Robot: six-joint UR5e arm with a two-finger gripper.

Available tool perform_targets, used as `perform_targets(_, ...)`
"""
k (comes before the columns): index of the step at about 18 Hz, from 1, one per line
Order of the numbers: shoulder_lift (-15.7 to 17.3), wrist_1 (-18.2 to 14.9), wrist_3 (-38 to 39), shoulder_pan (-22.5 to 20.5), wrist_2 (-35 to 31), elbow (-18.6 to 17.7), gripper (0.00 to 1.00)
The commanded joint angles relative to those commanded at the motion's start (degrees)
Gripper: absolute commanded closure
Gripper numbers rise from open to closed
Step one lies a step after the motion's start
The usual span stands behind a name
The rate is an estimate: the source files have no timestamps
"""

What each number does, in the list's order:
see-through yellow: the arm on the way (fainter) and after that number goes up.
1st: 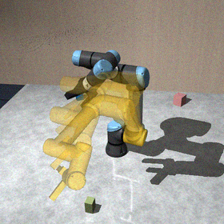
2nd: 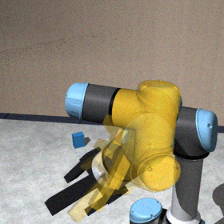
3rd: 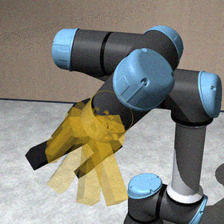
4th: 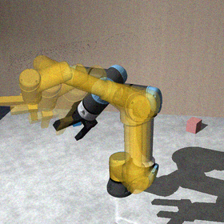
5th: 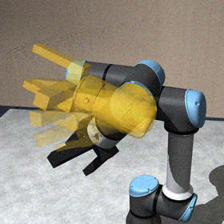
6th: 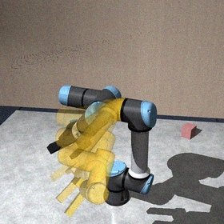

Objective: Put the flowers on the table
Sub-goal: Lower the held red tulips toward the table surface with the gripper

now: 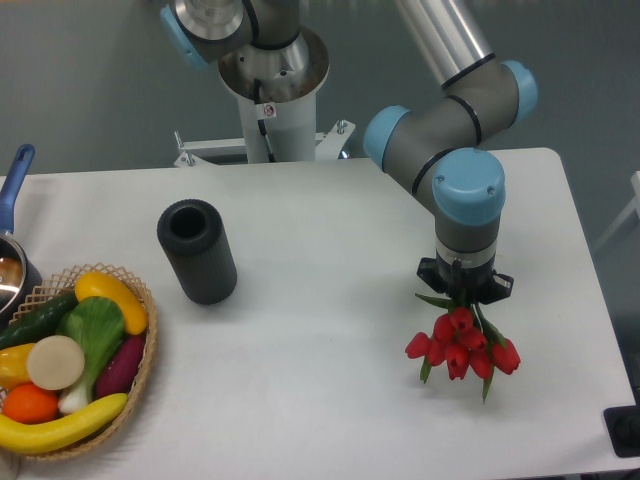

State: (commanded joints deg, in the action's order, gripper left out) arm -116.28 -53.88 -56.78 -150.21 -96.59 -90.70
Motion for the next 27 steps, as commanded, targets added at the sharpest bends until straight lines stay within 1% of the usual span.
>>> perform_targets(9,-0.2,-0.1,0.0,0.0,0.5,0.5,1.00)
perform_targets(13,-2.1,0.1,0.0,0.2,0.6,1.7,1.00)
perform_targets(15,-2.7,0.0,0.0,1.1,0.5,2.1,1.00)
perform_targets(20,-3.2,-0.2,-0.1,1.2,0.5,2.0,0.88)
perform_targets(21,-3.2,-0.2,-0.1,1.2,0.6,1.8,0.84)
perform_targets(23,-3.0,-0.1,-0.1,1.2,1.1,1.7,0.78)
perform_targets(24,-3.0,0.0,-0.2,1.2,1.7,1.7,0.67)
perform_targets(26,-3.0,0.2,-0.3,1.1,1.8,1.6,0.36)
perform_targets(27,-3.1,0.3,-0.3,1.1,1.8,1.5,0.13)
